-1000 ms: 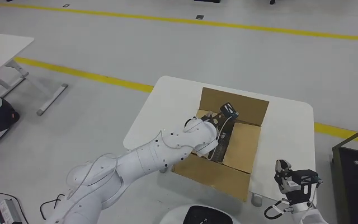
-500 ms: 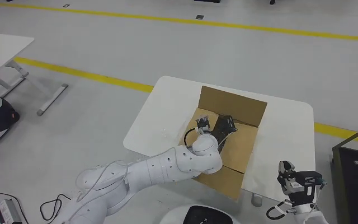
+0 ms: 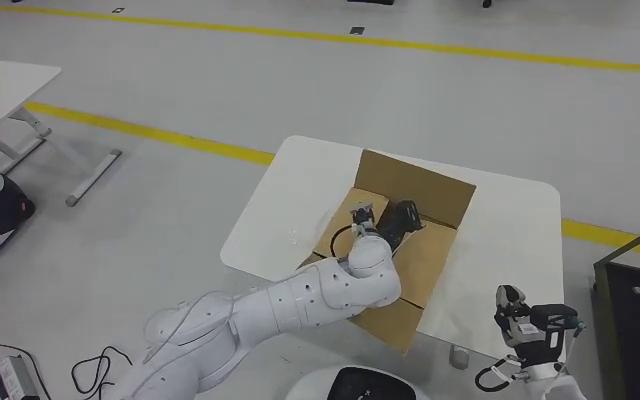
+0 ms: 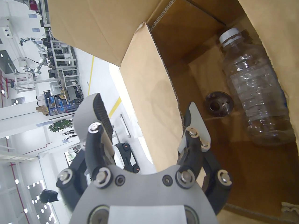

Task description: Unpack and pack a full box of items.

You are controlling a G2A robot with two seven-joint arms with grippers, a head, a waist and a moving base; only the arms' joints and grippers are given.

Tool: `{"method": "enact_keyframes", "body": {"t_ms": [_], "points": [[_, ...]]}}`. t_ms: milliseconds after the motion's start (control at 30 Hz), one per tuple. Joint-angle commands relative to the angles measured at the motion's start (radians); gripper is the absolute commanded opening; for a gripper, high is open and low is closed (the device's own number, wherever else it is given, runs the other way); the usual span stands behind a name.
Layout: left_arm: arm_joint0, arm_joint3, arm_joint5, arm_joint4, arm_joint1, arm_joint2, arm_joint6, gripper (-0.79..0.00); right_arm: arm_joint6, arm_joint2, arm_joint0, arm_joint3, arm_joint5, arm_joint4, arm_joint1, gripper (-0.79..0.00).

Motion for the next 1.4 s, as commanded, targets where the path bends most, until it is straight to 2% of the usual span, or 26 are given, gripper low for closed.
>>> {"method": "enact_keyframes", "body": {"t_ms": [0, 600, 700, 867, 1133, 1300, 1367], "points": [[0.008, -0.008, 0.002, 0.010, -0.001, -0.020, 0.009, -0.785, -0.001, 0.002, -0.003, -0.004, 0.000, -0.001, 0.000, -0.785], [0.128, -0.118, -0.002, 0.065, 0.012, -0.239, 0.073, -0.785, 0.009, 0.002, -0.027, -0.025, 0.006, 0.010, 0.001, -0.785], [0.152, -0.155, -0.005, 0.001, 0.010, -0.285, 0.092, -0.785, 0.010, 0.001, -0.030, -0.030, 0.008, 0.010, 0.001, -0.785], [0.189, -0.230, -0.019, -0.197, 0.007, -0.392, 0.103, -0.785, 0.013, -0.001, -0.037, -0.034, 0.010, 0.014, 0.001, -0.785], [0.232, -0.304, -0.018, -0.378, 0.006, -0.513, 0.090, -0.785, 0.013, -0.007, -0.037, -0.024, 0.022, 0.034, -0.002, -0.785], [0.258, -0.302, -0.023, -0.509, 0.004, -0.576, 0.102, -0.785, 0.013, -0.006, -0.036, -0.024, 0.030, 0.047, -0.003, -0.785], [0.260, -0.293, -0.028, -0.514, 0.005, -0.593, 0.113, -0.785, 0.014, -0.007, -0.034, -0.025, 0.038, 0.053, -0.004, -0.785]]}}
